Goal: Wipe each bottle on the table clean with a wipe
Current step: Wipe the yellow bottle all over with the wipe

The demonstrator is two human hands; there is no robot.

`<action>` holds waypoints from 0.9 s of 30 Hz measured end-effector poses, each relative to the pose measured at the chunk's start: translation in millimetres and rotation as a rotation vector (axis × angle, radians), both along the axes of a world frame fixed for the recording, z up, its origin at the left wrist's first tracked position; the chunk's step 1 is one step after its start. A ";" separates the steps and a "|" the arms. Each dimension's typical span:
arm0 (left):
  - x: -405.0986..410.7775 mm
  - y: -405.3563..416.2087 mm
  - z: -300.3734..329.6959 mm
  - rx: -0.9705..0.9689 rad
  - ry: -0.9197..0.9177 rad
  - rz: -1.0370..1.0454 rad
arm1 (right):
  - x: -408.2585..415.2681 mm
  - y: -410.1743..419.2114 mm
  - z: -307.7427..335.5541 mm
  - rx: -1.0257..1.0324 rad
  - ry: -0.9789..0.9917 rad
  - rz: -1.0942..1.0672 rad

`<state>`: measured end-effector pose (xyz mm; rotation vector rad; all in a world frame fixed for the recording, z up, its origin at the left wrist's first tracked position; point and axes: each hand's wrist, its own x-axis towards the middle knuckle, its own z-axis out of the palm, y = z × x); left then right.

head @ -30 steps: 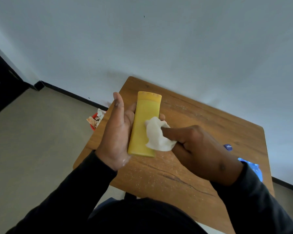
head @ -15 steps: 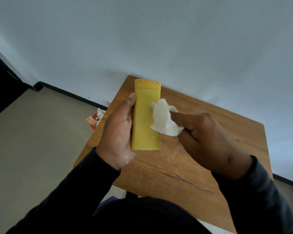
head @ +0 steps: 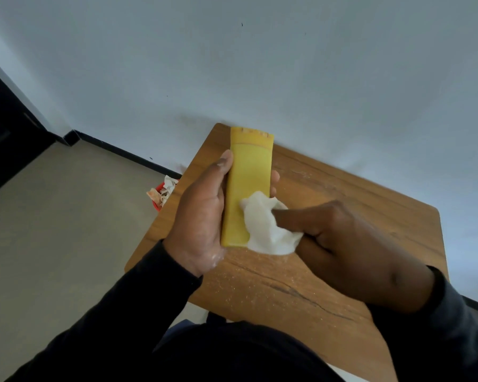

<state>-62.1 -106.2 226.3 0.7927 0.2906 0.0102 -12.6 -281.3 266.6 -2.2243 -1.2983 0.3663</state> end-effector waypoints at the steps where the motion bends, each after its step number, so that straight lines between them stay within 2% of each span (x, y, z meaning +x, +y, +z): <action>1: 0.2 -2.5 -0.4 -0.008 -0.002 -0.007 | 0.2 4.7 -2.0 -0.005 -0.048 -0.027; 5: 3.5 -4.9 -1.7 0.033 0.018 0.045 | 9.9 4.5 -0.7 -0.001 -0.150 -0.175; 8: 1.9 -3.7 0.0 0.022 0.034 0.050 | 0.9 -0.5 -1.5 -0.020 -0.042 -0.040; 10: 1.0 -5.9 1.7 -0.014 0.044 0.034 | -3.9 4.7 -4.2 -0.002 -0.067 -0.015; 14: 2.6 -8.7 3.0 -0.026 0.016 0.036 | 5.3 6.7 -1.7 0.065 -0.133 -0.189; 18: 0.0 -6.5 5.2 -0.057 0.020 -0.003 | -6.5 6.5 1.7 0.049 -0.083 -0.034; 23: 2.1 -9.8 3.3 -0.021 -0.003 0.021 | 4.4 6.2 1.1 0.073 -0.172 -0.223; 27: -0.3 -6.8 4.3 -0.042 0.015 -0.008 | -7.8 3.4 2.7 0.062 -0.052 -0.028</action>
